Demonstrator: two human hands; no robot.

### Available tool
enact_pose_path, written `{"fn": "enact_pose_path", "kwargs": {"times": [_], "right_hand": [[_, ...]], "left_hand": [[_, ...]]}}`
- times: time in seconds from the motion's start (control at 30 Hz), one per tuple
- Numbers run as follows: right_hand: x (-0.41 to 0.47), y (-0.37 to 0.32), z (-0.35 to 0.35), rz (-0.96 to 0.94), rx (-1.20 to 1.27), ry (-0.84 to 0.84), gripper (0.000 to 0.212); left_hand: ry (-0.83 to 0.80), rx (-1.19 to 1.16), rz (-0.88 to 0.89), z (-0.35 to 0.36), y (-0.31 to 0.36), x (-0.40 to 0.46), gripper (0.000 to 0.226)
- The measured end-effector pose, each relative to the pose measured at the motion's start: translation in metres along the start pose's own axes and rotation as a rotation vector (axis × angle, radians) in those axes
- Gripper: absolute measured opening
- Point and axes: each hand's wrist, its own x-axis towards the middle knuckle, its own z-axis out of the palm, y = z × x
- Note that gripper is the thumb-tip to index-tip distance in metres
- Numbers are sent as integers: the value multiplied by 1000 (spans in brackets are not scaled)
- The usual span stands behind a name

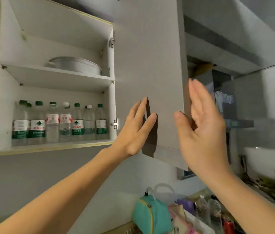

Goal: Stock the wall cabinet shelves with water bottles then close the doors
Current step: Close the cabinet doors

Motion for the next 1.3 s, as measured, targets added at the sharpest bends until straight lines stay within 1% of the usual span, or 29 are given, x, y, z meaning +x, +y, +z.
{"fn": "enact_pose_path", "kwargs": {"times": [0.07, 0.13, 0.2, 0.27, 0.37, 0.4, 0.47, 0.53, 0.57, 0.67, 0.73, 0.8, 0.9, 1.07, 1.17, 1.23, 1.3], "right_hand": [[-8, -15, 24, -5, 129, -78, 67], [-16, -26, 51, 31, 265, -166, 60], [-24, -34, 82, 72, 355, -243, 51], [-33, -38, 115, 110, 382, -306, 46], [-46, -43, 169, 138, 351, -364, 46], [-50, -45, 187, 139, 342, -373, 47], [-56, -51, 222, 132, 300, -390, 48], [-61, -55, 255, 135, 255, -406, 49], [-64, -55, 270, 142, 244, -410, 50], [-69, -50, 309, 119, 111, -427, 56], [-69, -46, 330, 86, 8, -440, 60], [-68, -41, 347, 62, -40, -450, 62], [-63, -29, 363, 36, -98, -473, 63], [-51, 7, 374, -35, -230, -507, 65], [-39, 39, 378, -5, -298, -533, 70], [-33, 59, 383, 18, -344, -545, 74], [-31, 77, 392, -9, -386, -537, 76]], "left_hand": [[24, -74, 10, -25, 10, -13, 65], [43, -189, 29, -55, 15, -26, 61], [31, -246, 13, -89, 19, -41, 54], [-9, -336, -40, -125, 19, -57, 52], [-1, -464, -123, -181, 11, -78, 64], [11, -475, -130, -199, 8, -84, 64], [47, -394, -75, -228, 1, -94, 54], [145, -272, -26, -251, -10, -100, 38], [188, -207, -12, -261, -18, -102, 38], [276, 18, -5, -284, -44, -108, 57], [293, 89, -51, -294, -59, -112, 70], [295, 128, -100, -302, -74, -115, 80], [330, 228, -134, -309, -95, -116, 82], [458, 400, -140, -320, -121, -111, 77], [504, 394, -164, -328, -138, -107, 78], [505, 364, -205, -334, -151, -104, 82], [504, 350, -218, -342, -164, -100, 84]]}}
